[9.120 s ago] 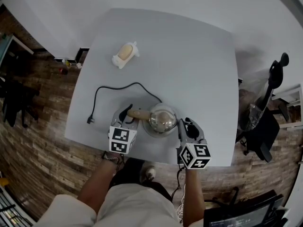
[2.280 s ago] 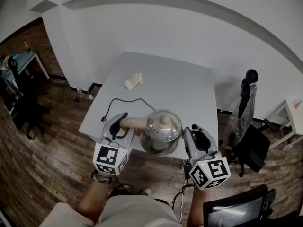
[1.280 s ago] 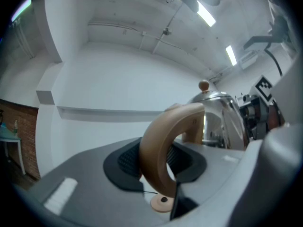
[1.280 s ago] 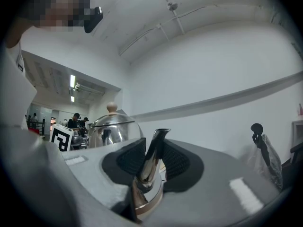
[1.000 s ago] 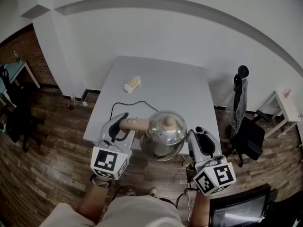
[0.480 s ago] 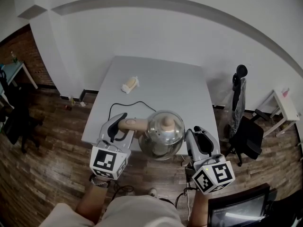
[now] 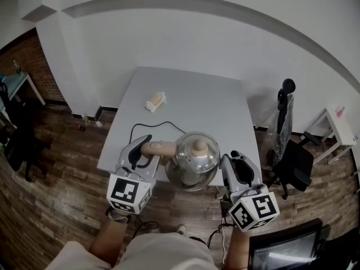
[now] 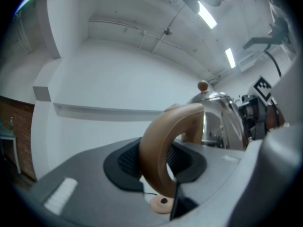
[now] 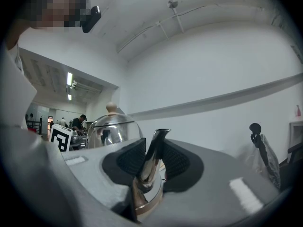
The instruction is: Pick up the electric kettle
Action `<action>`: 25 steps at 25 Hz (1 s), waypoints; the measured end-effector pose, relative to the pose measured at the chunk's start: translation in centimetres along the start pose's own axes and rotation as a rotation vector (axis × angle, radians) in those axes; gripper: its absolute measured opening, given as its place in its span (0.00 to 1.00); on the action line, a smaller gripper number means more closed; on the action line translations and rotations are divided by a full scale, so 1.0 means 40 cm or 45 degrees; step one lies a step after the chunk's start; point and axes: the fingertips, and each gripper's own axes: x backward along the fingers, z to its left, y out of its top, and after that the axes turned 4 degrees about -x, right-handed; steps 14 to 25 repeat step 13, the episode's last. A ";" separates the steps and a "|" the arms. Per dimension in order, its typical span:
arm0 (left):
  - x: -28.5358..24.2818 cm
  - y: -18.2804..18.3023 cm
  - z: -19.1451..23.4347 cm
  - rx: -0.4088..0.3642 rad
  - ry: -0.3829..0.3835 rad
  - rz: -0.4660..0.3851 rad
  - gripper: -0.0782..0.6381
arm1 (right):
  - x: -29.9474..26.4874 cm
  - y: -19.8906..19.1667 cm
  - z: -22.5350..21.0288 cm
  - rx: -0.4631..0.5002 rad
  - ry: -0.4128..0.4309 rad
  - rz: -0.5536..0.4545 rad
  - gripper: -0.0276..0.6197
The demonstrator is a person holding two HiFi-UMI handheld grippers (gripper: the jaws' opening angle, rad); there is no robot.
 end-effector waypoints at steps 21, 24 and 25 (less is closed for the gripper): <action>-0.003 -0.005 -0.002 0.006 -0.007 0.008 0.30 | -0.003 -0.002 -0.003 0.003 -0.003 0.008 0.21; -0.003 -0.005 -0.002 0.006 -0.007 0.008 0.30 | -0.003 -0.002 -0.003 0.003 -0.003 0.008 0.21; -0.003 -0.005 -0.002 0.006 -0.007 0.008 0.30 | -0.003 -0.002 -0.003 0.003 -0.003 0.008 0.21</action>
